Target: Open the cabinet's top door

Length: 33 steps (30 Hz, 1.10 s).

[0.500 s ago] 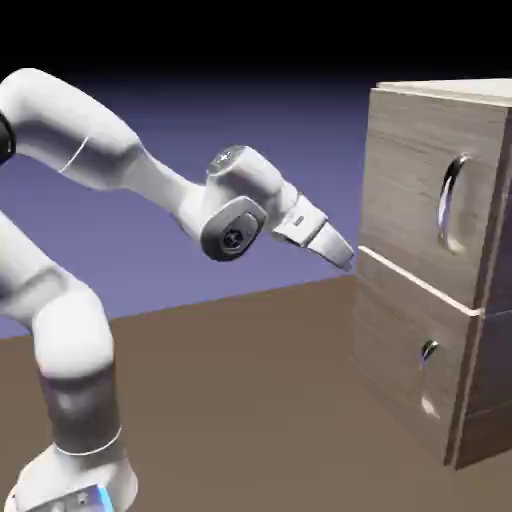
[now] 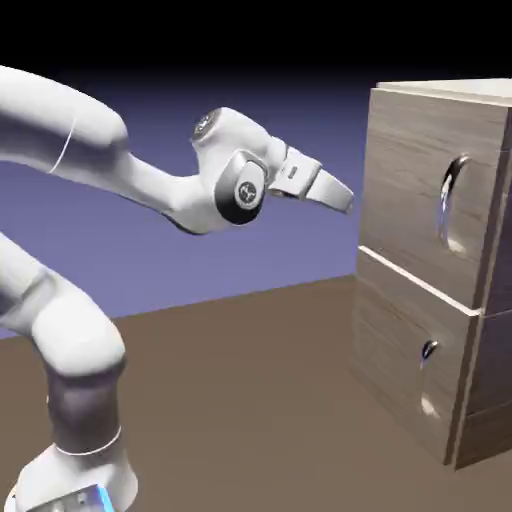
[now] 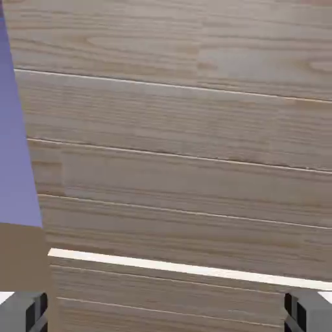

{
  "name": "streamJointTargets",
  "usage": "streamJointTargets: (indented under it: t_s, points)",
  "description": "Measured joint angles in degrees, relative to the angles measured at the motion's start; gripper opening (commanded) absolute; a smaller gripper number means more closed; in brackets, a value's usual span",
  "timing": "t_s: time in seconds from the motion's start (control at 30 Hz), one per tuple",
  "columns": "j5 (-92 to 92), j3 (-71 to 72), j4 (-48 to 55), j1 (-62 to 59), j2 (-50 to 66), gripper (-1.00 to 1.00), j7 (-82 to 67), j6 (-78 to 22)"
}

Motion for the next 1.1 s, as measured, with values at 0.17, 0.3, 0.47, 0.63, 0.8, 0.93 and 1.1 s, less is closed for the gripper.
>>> streamJointTargets:
  t_s: [0.17,0.3,0.47,0.63,0.8,0.93,1.1]
  points:
    - [-12.5,-5.2,2.4,4.5,-2.0,1.0,8.6,-0.4]
    - [-22.4,-9.3,4.4,8.1,-3.7,1.0,15.5,-0.7]
    - [-34.9,-14.5,6.8,12.6,-5.7,1.0,24.2,-1.1]
    - [-47.3,-19.7,9.2,17.1,-7.7,1.0,32.8,-1.5]
    - [-59.8,-24.8,11.6,21.6,-9.8,1.0,41.4,-1.9]
    - [-69.8,-29.0,13.6,25.3,-11.4,1.0,48.3,-2.2]
    - [-82.2,-34.2,16.0,29.8,-13.4,1.0,57.0,-2.6]
